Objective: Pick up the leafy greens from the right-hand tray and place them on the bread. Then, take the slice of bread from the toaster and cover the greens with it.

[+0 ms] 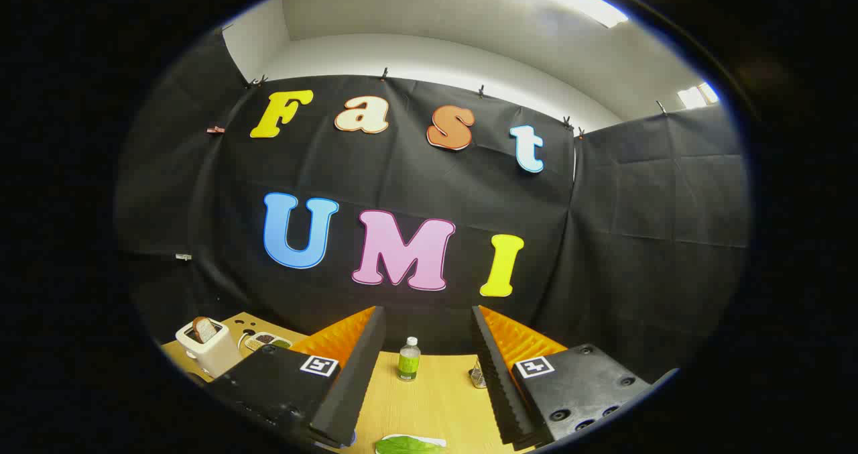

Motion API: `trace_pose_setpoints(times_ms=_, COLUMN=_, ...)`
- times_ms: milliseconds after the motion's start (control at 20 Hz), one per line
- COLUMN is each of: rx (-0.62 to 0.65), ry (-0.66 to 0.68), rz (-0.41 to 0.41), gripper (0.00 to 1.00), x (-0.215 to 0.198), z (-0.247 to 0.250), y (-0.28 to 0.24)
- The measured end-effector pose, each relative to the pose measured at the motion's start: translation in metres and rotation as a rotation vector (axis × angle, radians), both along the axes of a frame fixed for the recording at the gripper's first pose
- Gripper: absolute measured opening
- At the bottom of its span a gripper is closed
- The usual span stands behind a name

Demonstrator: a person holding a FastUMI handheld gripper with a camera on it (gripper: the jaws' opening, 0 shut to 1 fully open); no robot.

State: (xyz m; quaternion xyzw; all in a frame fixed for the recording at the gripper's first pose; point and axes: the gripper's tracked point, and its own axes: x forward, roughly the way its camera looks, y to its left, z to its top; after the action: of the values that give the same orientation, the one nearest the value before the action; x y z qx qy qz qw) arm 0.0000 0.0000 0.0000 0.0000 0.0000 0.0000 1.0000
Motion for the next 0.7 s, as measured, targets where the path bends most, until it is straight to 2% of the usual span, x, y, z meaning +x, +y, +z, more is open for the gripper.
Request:
trace_pose_setpoints(times_ms=250, rx=-0.001, ry=-0.016, rz=-0.012, gripper=0.9, x=-0.0003, z=0.0058, y=-0.0034)
trace_pose_setpoints(times_ms=700, rx=0.008, ry=-0.001, rz=-0.004, gripper=0.94, x=0.0003, z=0.0012, y=-0.0028)
